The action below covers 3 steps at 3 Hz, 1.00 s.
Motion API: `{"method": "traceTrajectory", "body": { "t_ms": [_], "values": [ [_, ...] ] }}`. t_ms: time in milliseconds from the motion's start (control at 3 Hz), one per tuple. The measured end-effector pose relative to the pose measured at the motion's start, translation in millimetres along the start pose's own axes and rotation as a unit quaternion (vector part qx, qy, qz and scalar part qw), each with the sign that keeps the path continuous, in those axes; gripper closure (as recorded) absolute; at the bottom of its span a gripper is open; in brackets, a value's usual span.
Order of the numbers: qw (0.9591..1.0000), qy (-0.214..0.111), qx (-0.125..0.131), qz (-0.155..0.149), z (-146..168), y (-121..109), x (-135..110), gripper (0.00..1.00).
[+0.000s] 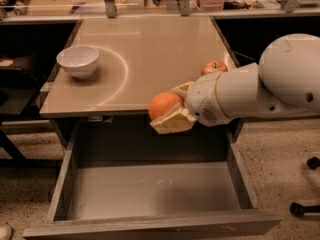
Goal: Place orange into top drawer
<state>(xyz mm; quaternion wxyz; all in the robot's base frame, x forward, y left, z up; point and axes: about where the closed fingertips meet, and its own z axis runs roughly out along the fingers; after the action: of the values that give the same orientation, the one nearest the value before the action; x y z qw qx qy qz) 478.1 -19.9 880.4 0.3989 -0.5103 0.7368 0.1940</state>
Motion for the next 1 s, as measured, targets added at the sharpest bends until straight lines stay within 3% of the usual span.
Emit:
{"method": "traceTrajectory", "body": {
  "t_ms": [333,1000],
  "values": [
    [0.9995,0.014,-0.005,0.029,13.4,12.9,27.8,1.00],
    [0.9940,0.055,-0.024,0.091,58.5,26.4,109.7,1.00]
  ]
}}
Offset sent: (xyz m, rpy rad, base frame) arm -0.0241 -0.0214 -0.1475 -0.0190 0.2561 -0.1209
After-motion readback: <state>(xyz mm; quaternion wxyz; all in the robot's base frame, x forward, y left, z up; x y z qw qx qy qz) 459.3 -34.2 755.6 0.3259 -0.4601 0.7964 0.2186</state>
